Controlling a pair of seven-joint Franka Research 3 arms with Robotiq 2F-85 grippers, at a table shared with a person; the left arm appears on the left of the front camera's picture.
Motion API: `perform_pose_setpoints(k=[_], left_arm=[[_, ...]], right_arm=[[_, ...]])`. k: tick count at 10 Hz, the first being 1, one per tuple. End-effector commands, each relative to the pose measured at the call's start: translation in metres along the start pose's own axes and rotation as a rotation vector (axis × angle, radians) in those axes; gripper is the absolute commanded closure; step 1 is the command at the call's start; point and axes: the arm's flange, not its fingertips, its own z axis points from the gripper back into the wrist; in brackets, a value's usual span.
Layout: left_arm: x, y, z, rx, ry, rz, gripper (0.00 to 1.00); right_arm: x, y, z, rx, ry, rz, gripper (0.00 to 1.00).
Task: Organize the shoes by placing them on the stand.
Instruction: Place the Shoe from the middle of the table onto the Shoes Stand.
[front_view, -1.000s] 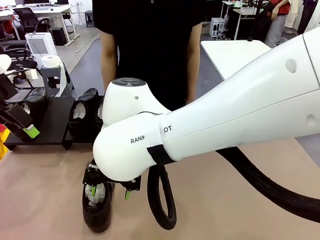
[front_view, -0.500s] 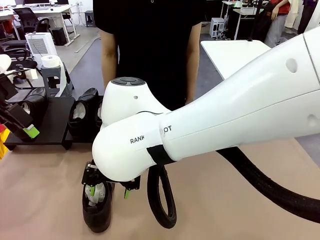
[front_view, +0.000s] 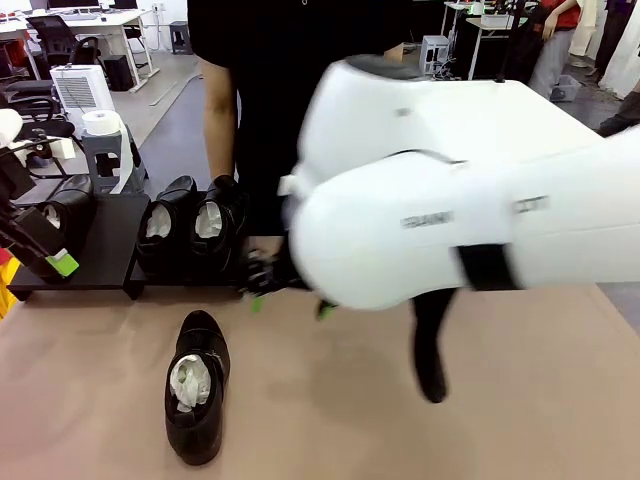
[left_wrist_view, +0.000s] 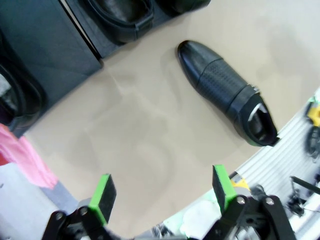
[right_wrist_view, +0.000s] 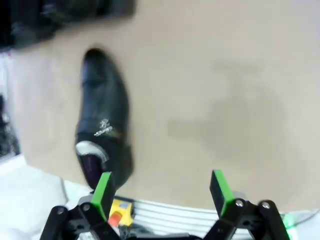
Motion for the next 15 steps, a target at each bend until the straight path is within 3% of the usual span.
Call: perform_pose_setpoints(k=[1,3,4,5,6,7,8,9,10,11,12,14,15], left_arm=[[0.000,0.000,0.000,0.000,0.000,0.000,0.00],[-0.009,-0.069,0.000,-0.048,-0.003,0.014,0.00],[-0.020,-0.095,-0.002,-0.012,0.011,0.051,0.00],[-0.028,-0.118,-0.005,-0.012,0.027,0.114,0.00],[-0.025,-0.102,-0.002,0.130,-0.065,0.078,0.00],[-0.013,-0.096,-0.003,-0.009,0.030,0.045,0.00],[-0.013,-0.096,-0.003,-0.009,0.030,0.045,0.00],[-0.022,-0.115,0.000,0.038,-0.003,0.065,0.00],[-0.024,-0.158,-0.013,-0.013,0.003,0.087,0.00],[-0.025,-0.187,-0.032,-0.057,0.069,0.379,0.00],[-0.022,-0.203,-0.052,-0.079,0.097,0.417,0.00],[-0.024,-0.208,-0.067,-0.123,0.146,0.435,0.00],[-0.026,-0.207,-0.055,-0.054,0.130,0.375,0.00]], right_arm=[[0.005,-0.065,0.000,0.000,-0.038,-0.183,0.00],[0.019,-0.086,-0.016,-0.041,-0.084,-0.444,0.00],[0.019,-0.076,0.006,-0.029,-0.036,-0.191,0.00],[0.019,-0.076,0.006,-0.029,-0.036,-0.191,0.00],[0.019,-0.076,0.006,-0.029,-0.036,-0.191,0.00],[0.019,-0.076,0.006,-0.029,-0.036,-0.191,0.00],[0.019,-0.076,0.006,-0.029,-0.036,-0.191,0.00],[0.019,-0.076,0.006,-0.029,-0.036,-0.191,0.00],[0.019,-0.076,0.006,-0.029,-0.036,-0.191,0.00],[0.019,-0.076,0.006,-0.029,-0.036,-0.191,0.00],[0.019,-0.076,0.006,-0.029,-0.036,-0.191,0.00],[0.019,-0.076,0.006,-0.029,-0.036,-0.191,0.00],[0.019,-0.076,0.006,-0.029,-0.036,-0.191,0.00]])
